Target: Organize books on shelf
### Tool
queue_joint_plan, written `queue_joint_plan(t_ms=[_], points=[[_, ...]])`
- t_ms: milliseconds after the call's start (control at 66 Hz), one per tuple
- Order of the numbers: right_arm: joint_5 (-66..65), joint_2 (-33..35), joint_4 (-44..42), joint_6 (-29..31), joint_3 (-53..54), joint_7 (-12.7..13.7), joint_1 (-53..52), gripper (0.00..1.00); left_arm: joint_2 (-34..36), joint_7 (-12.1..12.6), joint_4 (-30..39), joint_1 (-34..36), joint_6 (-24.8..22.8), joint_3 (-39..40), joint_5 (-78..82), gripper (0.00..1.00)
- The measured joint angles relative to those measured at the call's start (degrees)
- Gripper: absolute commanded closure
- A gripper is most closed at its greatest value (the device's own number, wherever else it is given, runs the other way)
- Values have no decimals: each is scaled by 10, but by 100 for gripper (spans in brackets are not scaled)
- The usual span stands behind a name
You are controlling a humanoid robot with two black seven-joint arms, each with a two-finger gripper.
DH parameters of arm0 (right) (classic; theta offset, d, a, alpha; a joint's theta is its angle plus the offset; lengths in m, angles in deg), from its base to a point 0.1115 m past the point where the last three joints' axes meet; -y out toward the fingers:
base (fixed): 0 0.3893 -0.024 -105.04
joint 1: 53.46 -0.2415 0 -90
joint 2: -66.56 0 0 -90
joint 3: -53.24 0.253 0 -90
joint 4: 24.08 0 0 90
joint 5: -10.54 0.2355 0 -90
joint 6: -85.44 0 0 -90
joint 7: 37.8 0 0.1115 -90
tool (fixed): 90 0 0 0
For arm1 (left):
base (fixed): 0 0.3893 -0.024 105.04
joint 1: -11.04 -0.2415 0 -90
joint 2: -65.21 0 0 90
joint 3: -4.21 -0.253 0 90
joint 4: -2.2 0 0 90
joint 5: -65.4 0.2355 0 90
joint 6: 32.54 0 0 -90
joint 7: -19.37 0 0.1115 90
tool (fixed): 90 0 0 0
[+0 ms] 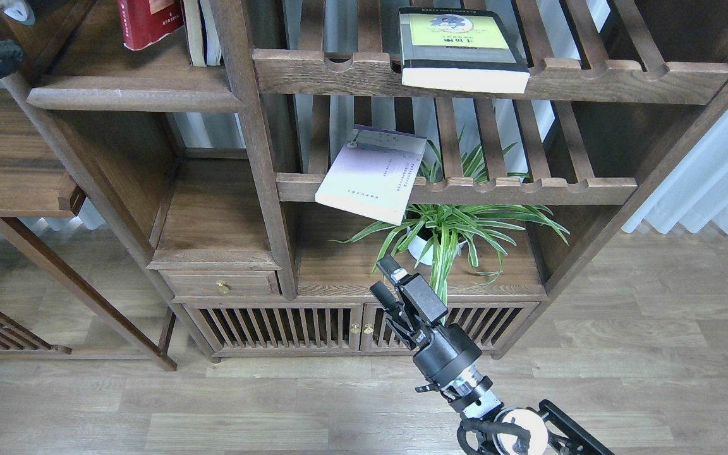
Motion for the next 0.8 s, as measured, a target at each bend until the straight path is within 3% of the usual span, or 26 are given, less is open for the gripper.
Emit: queue_joint_plan(t_ms=[545,803], points=[[0,0,3,0,1,0,0,0,-1,-1,7,0,27,0,4,0],[0,0,4,0,6,0,0,0,32,5,89,-32,24,6,-67,0]])
